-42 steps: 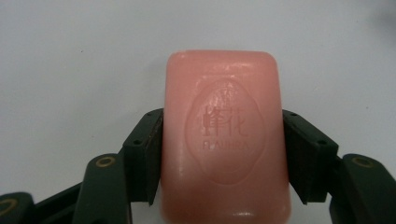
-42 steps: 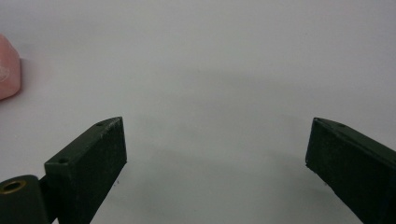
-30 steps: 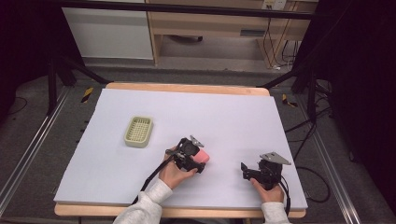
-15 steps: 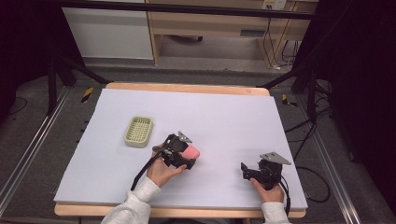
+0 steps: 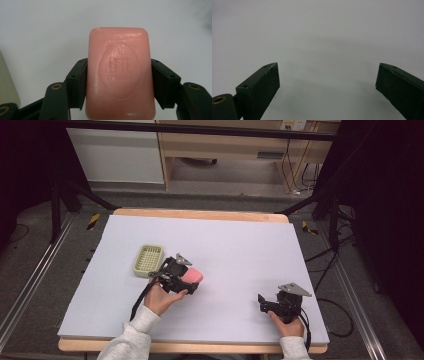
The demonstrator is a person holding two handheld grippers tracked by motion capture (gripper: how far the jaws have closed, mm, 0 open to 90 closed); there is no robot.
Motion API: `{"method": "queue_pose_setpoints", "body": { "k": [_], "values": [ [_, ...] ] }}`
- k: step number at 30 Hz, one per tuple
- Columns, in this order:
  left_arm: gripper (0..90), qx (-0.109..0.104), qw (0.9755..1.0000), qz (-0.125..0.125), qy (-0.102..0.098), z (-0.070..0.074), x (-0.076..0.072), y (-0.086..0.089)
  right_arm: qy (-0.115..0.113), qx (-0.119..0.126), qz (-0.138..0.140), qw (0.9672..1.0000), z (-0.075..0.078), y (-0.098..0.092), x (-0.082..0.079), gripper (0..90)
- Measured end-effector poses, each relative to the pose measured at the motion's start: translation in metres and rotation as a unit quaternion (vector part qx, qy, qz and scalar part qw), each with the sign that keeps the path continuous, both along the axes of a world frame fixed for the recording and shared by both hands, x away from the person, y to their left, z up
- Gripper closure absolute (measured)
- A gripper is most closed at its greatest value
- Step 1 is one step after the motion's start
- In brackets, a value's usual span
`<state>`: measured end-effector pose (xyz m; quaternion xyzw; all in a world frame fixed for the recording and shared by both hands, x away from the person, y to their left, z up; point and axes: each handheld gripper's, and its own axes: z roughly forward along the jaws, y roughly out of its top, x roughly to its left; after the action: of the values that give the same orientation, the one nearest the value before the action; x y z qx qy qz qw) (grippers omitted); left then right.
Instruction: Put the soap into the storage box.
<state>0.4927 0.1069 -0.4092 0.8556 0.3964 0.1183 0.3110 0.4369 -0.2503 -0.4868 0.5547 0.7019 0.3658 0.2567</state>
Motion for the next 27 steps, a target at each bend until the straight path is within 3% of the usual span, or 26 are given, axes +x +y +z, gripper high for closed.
{"method": "queue_pose_setpoints", "body": {
  "k": [27],
  "values": [
    [37.2,-0.009,0.9978,0.064,-0.019,0.029,0.018,0.063,0.003,0.001,0.001,1.0000,0.000,0.000,0.000,5.6]
  ]
}}
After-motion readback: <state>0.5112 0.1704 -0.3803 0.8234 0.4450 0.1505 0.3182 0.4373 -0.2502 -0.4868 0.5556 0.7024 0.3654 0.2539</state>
